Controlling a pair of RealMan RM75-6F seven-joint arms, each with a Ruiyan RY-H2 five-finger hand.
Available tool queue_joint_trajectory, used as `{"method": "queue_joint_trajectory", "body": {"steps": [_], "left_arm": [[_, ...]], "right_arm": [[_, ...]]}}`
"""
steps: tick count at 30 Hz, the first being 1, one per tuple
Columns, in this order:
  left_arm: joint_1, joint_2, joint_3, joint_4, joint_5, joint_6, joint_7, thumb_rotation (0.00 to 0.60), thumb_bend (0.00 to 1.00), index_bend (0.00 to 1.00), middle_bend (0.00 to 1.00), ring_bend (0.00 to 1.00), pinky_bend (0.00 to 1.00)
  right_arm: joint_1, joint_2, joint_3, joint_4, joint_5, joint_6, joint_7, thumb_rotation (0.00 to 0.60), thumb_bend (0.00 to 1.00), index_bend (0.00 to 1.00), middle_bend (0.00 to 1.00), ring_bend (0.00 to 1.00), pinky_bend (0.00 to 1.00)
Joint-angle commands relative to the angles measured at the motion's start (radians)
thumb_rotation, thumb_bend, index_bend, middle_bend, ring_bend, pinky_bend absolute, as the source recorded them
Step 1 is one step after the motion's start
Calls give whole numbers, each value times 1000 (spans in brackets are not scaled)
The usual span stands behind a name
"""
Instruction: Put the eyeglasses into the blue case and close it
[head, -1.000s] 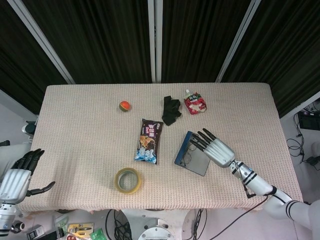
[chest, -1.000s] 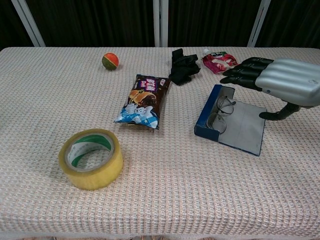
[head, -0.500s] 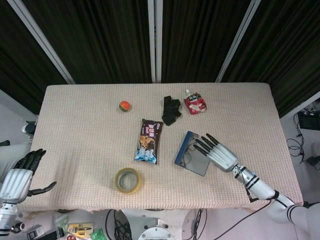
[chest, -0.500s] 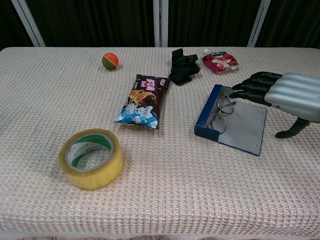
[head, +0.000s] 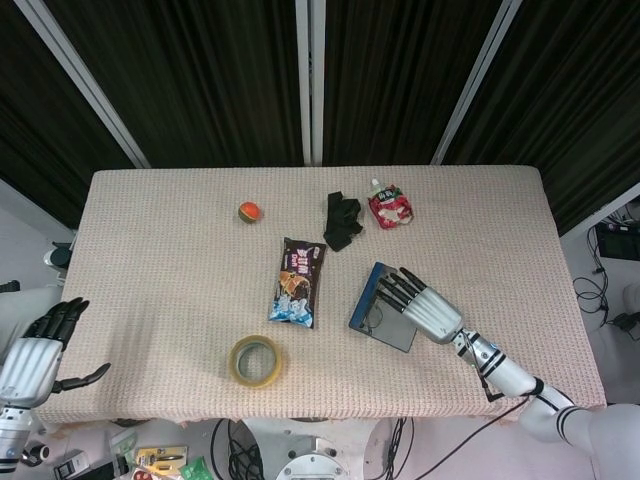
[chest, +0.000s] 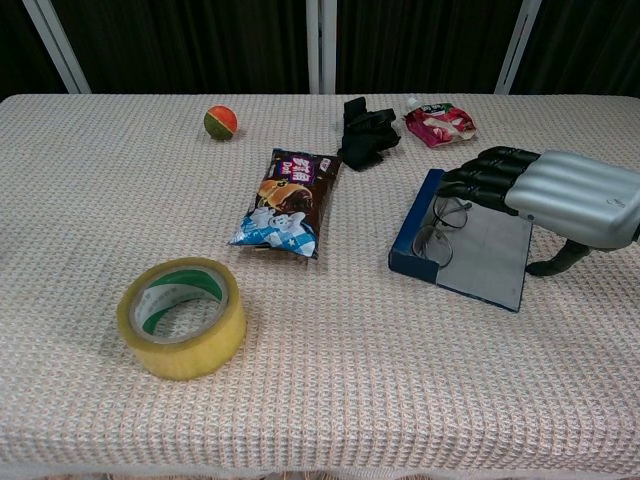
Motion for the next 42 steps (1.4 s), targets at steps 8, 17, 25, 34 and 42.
{"method": "queue_joint_trajectory", "body": {"steps": [8,17,25,34,42], "left_arm": [[3,-2,-1,9,-6,0,-6,325,139,62,77,88,226],[4,-6,-2,19,-9,-1,-12,325,138,62,77,88,226],[5,-8,-3,22,-11,-2,-12,328,139,61,77,88,226],[4,-8,-5,21,-14,-5,-14,327,138,62,76,88,226],[2,-10,-4,24,-14,-9,-23,328,138,62,77,88,226]], "right_arm": [[-1,-65,-3,80,-4,20,62,600,229,188,0,0,0],[-7,-92,9,108,23,8,72,600,373,340,0,0,0],[-6,-125,31,131,43,19,88,600,391,488,0,0,0],[-2,-164,47,178,53,46,108,600,385,775,0,0,0],[-57,-96,27,146,41,145,121,600,381,926,5,0,0]]}}
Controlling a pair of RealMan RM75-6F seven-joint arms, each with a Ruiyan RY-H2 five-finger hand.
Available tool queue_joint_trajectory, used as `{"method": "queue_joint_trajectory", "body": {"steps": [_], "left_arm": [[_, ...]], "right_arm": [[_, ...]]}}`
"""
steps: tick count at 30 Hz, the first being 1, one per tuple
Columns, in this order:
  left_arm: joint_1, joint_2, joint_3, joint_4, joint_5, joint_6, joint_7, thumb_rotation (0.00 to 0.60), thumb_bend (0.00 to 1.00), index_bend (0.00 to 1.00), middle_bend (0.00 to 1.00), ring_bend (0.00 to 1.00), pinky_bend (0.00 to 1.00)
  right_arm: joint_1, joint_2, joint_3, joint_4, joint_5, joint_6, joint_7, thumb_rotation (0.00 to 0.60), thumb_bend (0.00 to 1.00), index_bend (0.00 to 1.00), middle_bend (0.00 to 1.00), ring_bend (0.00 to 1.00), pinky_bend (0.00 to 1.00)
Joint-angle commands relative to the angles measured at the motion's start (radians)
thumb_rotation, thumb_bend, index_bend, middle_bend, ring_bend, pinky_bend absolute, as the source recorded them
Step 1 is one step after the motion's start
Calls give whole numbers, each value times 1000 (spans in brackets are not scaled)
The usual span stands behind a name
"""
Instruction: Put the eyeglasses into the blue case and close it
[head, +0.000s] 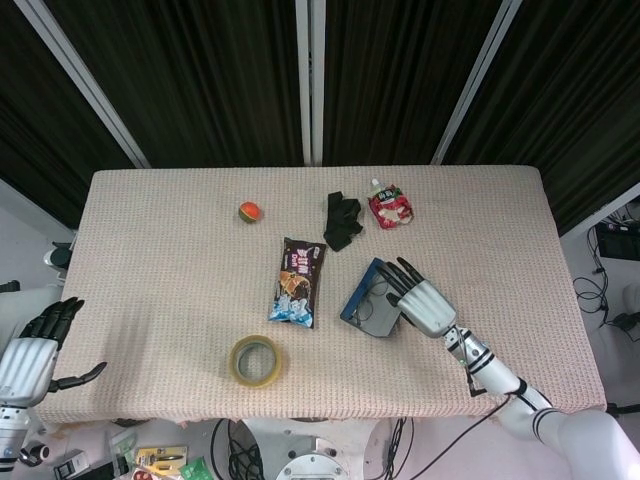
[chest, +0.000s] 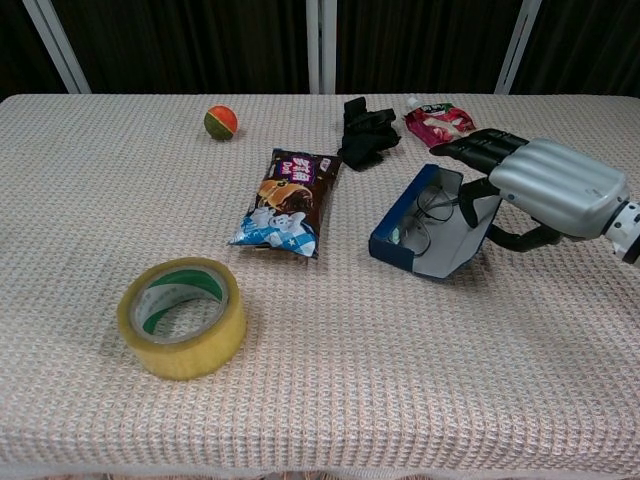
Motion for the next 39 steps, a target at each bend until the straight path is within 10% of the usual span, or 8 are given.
{"method": "queue_joint_trajectory", "body": {"steps": [1,14,26,28,32,39], "left_arm": [[-1,-2,1,2,2,-2,-1,328,139,62,77,88,226],[-19,1,-2,-6,7,-21,3,327,138,62,76,88,226],[-15,3,-2,7,-10,-26,-11,329,138,62,76,88,226],[-14,2,-2,9,-10,-25,-14,328,138,62,76,88,226],[-12,1,-2,14,-12,-22,-20,327,138,62,76,88,226],[-12,0,-2,19,-10,-21,-23,327,138,61,76,88,226]], "right_arm": [[-39,57,-19,-37,-7,43,5,600,381,937,7,0,0],[-68,222,-38,-256,-21,46,-76,600,378,970,28,0,0],[-24,55,-4,-59,-43,51,-41,600,373,933,45,0,0],[-25,32,-4,-21,-46,62,-31,600,363,807,29,0,0],[-30,-10,3,45,-48,109,7,600,254,76,0,0,0],[-27,-52,24,105,-36,165,77,600,179,0,0,0,0]]}}
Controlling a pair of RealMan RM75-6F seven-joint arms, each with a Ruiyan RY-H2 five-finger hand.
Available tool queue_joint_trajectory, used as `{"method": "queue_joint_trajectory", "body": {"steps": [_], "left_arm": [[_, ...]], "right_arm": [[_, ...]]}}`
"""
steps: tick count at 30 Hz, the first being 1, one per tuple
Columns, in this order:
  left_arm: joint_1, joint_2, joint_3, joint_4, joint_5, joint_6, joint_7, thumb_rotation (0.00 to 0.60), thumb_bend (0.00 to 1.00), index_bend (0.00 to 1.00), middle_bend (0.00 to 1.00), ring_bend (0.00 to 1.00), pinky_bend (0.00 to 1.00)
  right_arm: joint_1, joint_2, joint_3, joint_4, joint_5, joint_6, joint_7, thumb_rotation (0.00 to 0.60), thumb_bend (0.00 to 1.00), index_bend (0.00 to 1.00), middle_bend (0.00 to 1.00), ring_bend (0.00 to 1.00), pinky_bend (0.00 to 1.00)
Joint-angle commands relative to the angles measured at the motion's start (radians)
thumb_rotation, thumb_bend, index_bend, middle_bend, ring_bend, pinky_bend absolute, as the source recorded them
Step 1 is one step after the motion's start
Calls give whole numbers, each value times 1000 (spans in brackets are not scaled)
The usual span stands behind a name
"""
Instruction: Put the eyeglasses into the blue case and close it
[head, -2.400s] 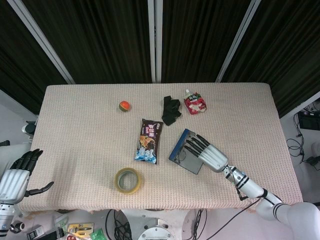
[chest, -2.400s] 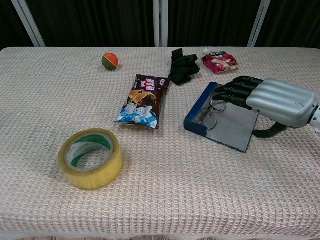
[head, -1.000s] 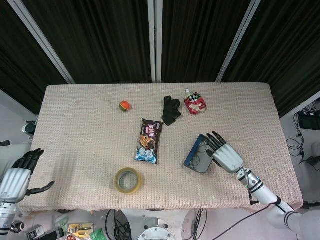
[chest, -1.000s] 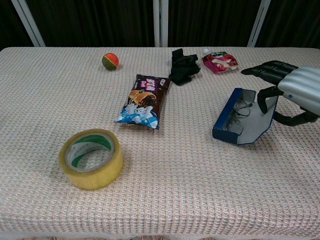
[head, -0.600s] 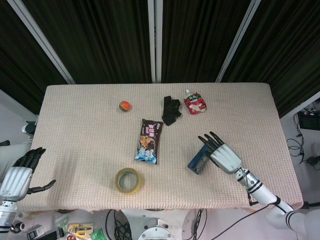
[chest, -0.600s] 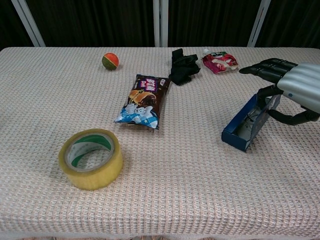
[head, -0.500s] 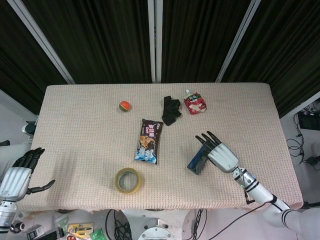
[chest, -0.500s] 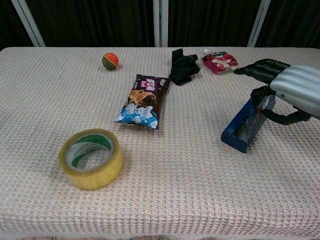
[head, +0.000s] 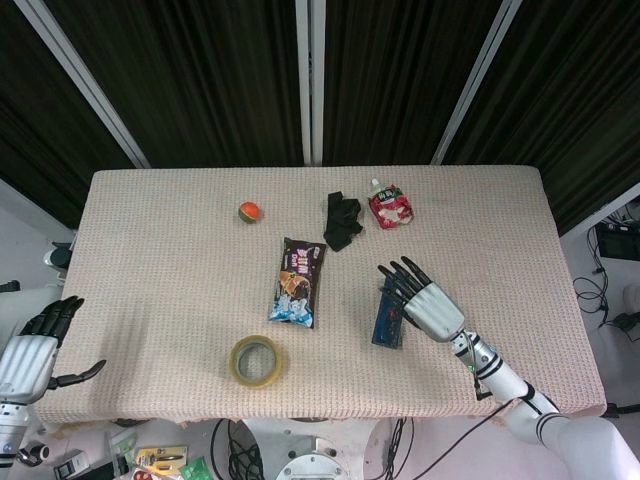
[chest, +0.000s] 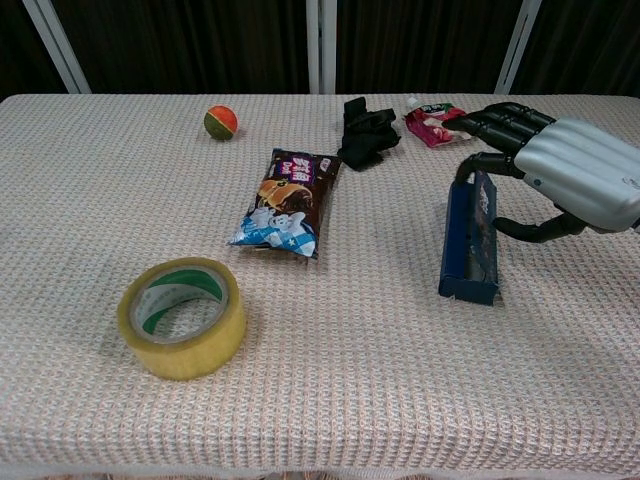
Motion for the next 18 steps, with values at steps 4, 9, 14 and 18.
{"method": "queue_joint_trajectory", "body": {"steps": [4,9,14,18], "left_arm": [[1,2,0,-3,1,3,3,328,138,61,77,88,226],[3,3,1,-9,3,8,9,329,138,61,76,88,226],[3,6,-2,-18,9,17,17,329,138,62,77,88,226],[3,10,-2,-28,16,23,26,326,138,62,76,88,226]], "right_arm": [[4,-20,13,25,13,17,22,600,176,0,0,0,0],[-7,-7,27,23,22,73,30,600,176,0,0,0,0],[-84,90,51,-40,77,134,34,600,176,0,0,0,0],[-183,257,51,-242,177,48,-25,600,166,0,0,0,0]]}}
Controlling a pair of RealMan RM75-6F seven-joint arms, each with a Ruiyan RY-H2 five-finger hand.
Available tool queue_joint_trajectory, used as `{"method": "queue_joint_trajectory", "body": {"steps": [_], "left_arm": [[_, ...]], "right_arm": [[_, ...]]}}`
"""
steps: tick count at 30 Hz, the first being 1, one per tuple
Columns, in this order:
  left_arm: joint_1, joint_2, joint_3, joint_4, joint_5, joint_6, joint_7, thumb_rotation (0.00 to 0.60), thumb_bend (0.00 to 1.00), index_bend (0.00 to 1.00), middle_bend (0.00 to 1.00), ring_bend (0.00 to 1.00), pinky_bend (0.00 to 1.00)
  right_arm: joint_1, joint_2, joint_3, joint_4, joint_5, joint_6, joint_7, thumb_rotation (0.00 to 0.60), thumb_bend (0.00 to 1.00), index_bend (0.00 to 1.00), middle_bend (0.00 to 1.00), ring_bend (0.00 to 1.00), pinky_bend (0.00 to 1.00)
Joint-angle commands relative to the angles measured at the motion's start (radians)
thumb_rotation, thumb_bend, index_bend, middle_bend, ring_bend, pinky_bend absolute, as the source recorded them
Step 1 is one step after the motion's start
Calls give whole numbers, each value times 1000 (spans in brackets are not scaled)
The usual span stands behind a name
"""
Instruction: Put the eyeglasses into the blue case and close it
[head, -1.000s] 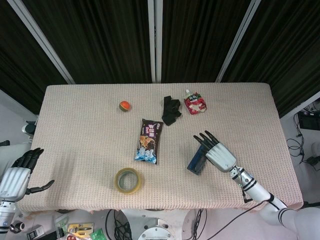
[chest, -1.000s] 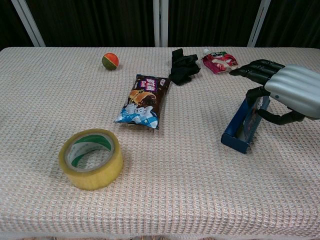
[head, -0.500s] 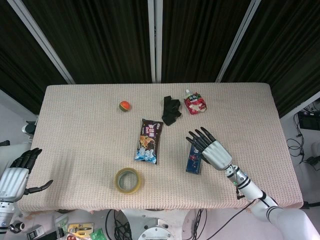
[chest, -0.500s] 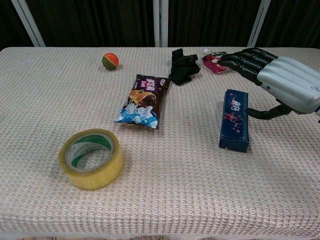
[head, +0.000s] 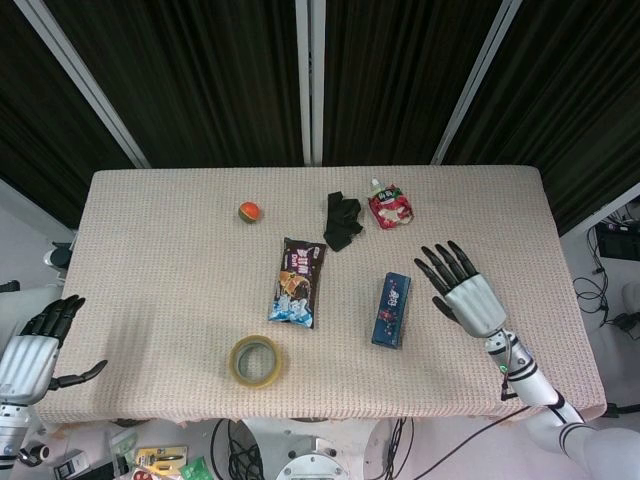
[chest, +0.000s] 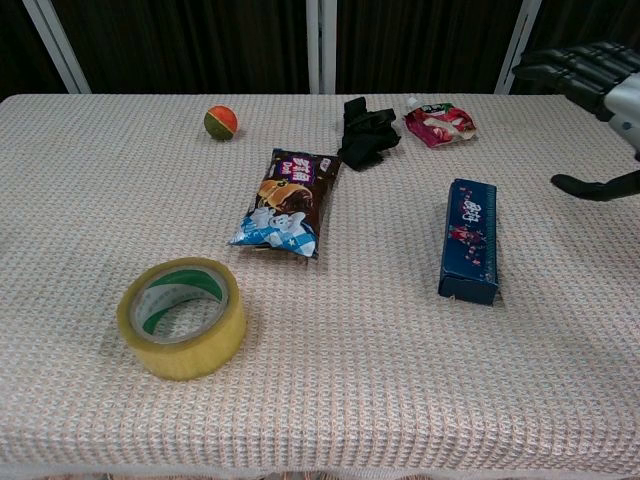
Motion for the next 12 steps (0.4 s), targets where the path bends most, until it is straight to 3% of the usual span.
{"method": "queue_joint_trajectory", "body": {"steps": [1,7,12], "left_arm": [[-1,4,0,-7,4,3,6,326,138,62,76,88,226],[-2,20,-3,-33,13,15,25,328,138,62,77,88,226],[-8,27,-5,-47,12,7,36,325,138,61,77,88,226]], "right_arm": [[-122,198,11,-242,133,-89,-67,600,159,0,0,0,0],[-243,420,65,-558,389,-208,-199,600,147,0,0,0,0],[-286,449,86,-583,451,-218,-197,600,146,0,0,0,0]]}}
